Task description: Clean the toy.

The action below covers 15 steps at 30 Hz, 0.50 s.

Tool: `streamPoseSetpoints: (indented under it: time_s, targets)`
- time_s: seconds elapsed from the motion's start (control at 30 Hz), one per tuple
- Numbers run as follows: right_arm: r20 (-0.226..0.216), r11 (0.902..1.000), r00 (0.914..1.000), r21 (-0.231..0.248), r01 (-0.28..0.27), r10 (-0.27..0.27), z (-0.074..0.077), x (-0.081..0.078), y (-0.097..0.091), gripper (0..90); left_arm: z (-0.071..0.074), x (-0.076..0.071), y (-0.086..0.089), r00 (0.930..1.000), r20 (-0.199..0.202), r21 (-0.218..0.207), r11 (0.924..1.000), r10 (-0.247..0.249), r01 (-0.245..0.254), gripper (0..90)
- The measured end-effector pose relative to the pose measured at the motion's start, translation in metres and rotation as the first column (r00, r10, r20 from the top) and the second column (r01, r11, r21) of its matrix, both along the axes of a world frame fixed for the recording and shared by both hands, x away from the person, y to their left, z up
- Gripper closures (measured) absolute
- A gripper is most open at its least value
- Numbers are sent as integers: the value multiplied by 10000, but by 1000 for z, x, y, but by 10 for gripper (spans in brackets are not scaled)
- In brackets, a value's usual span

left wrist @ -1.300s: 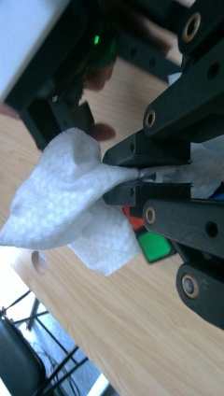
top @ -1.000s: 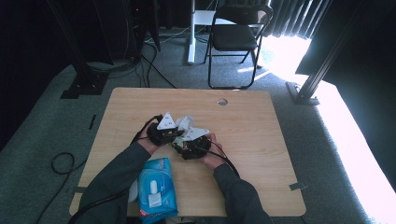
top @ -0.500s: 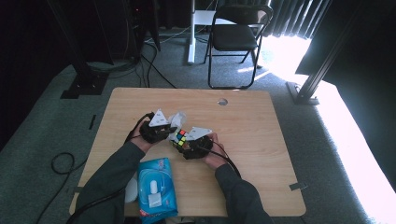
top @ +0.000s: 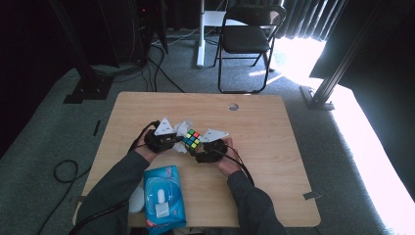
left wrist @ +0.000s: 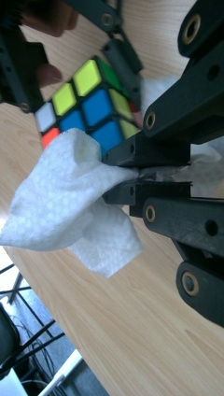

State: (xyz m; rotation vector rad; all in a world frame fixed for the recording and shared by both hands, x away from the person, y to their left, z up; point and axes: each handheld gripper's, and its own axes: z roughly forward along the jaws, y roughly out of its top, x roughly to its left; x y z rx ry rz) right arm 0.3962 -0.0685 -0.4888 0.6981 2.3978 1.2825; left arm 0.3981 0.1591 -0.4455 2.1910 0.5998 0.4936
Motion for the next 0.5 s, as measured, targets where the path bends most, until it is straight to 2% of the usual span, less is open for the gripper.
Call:
streamPoseSetpoints:
  time_s: [0.13,0.5]
  targets:
    - [-91,9996,9999,266,54,-52,2,1,-4,343,-3,0,0,9999,-75,101,9999,-104,105,833]
    - [98,9996,9999,291,26,-29,8,1,-8,343,-6,-1,0,9996,-175,172,9996,-205,208,833]
